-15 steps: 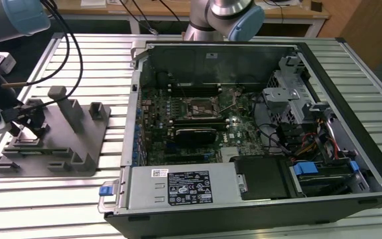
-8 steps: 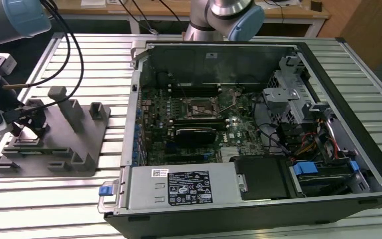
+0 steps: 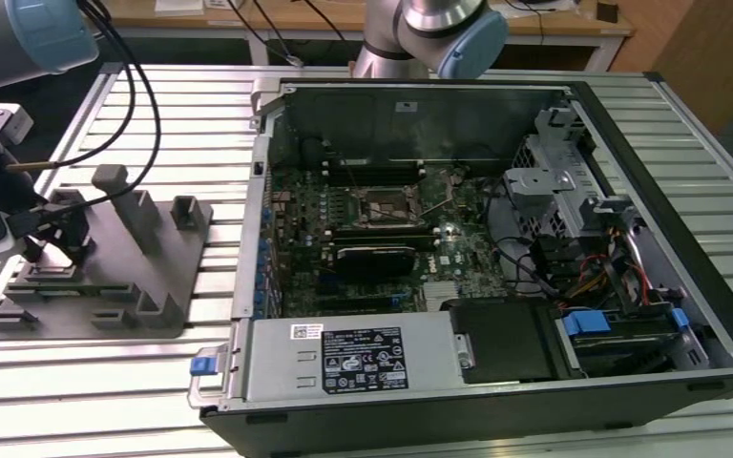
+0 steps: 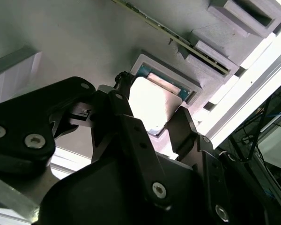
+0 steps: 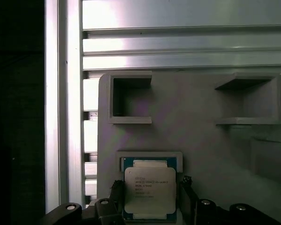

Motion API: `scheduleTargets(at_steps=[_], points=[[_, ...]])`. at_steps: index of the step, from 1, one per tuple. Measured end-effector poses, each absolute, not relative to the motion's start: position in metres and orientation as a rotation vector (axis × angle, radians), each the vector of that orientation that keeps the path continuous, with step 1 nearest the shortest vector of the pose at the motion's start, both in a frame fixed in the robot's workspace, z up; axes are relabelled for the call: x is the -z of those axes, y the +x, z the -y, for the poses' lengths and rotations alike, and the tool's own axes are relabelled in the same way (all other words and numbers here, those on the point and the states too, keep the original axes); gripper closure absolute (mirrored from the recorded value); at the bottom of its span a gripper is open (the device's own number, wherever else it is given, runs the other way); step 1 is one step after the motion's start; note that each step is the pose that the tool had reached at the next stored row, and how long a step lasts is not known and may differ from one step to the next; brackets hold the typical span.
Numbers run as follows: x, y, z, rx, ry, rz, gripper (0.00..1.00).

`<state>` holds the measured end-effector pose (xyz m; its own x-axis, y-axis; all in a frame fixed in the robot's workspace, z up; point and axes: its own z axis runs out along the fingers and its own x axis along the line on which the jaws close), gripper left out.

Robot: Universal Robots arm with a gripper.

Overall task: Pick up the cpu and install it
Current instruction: 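Pick up the cpu and move it towards the insertion slot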

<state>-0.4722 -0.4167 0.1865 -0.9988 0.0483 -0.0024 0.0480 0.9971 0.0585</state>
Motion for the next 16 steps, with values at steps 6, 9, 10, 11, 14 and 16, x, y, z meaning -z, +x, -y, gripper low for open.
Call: scheduleTargets(at_steps=[6, 9, 10, 11, 14, 16], points=[[-0.1844, -0.4724, 0.4167, -0.092, 0.076, -3.136, 0.41], [-0.1836, -0.4725, 0.4166, -0.096, 0.076, -3.135, 0.41], [-0.1835, -0.4725, 0.4166, -0.096, 0.076, -3.136, 0.41], [-0.1832, -0.4724, 0.4167, -0.096, 0.076, -3.136, 0.41], [-0.1823, -0.4724, 0.4167, -0.096, 0.076, -3.136, 0.41], [-0.1823, -0.4724, 0.4167, -0.096, 0.076, -3.136, 0.41]])
